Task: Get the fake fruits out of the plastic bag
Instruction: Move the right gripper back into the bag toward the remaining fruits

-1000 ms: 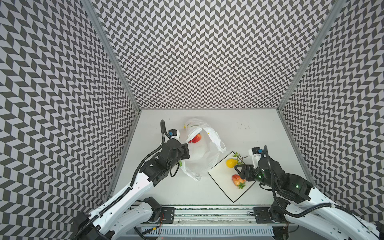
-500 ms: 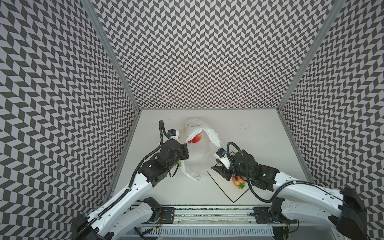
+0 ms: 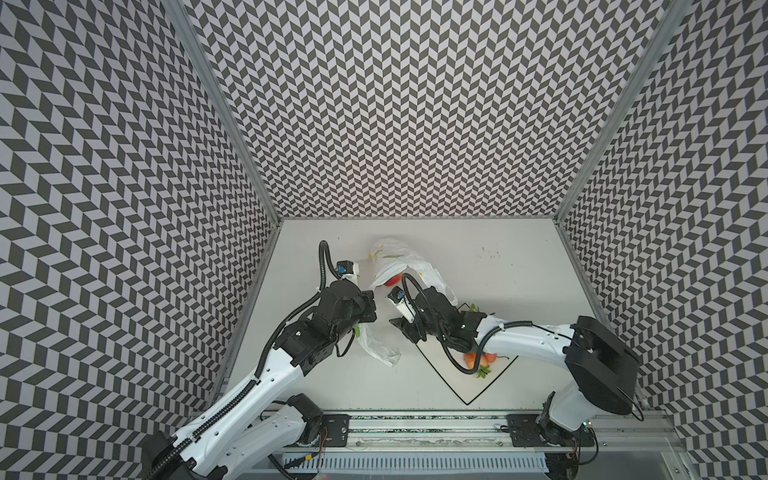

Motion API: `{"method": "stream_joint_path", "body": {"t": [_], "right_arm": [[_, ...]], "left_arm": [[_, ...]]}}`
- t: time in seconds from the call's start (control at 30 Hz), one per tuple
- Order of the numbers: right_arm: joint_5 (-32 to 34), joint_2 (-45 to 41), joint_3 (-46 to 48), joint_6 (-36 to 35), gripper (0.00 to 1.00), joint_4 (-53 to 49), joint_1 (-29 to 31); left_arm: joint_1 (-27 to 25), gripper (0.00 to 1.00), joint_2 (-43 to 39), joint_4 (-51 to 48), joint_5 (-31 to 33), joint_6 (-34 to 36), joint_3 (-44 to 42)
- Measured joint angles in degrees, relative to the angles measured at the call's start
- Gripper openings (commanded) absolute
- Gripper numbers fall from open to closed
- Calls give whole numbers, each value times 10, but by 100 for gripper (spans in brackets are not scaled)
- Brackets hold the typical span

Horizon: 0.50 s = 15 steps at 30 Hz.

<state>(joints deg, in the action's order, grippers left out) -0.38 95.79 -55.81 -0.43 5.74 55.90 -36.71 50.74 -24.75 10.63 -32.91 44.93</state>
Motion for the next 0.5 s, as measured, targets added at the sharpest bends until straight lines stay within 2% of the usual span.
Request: {"method": "stream_joint_path", "body": {"t": [0.27,0.37,0.5], "right_arm": [[35,127,-103,253,49,-12,-20],[39,150,-116,332,53,-15,-34],[35,172,-136,404,58,-14,-52]], "left_arm": [[0,0,-20,-3,-4,-9,0],[0,0,-21,-4,-6,-12,0],[0,0,-21,-5,-7,-13,0]]}}
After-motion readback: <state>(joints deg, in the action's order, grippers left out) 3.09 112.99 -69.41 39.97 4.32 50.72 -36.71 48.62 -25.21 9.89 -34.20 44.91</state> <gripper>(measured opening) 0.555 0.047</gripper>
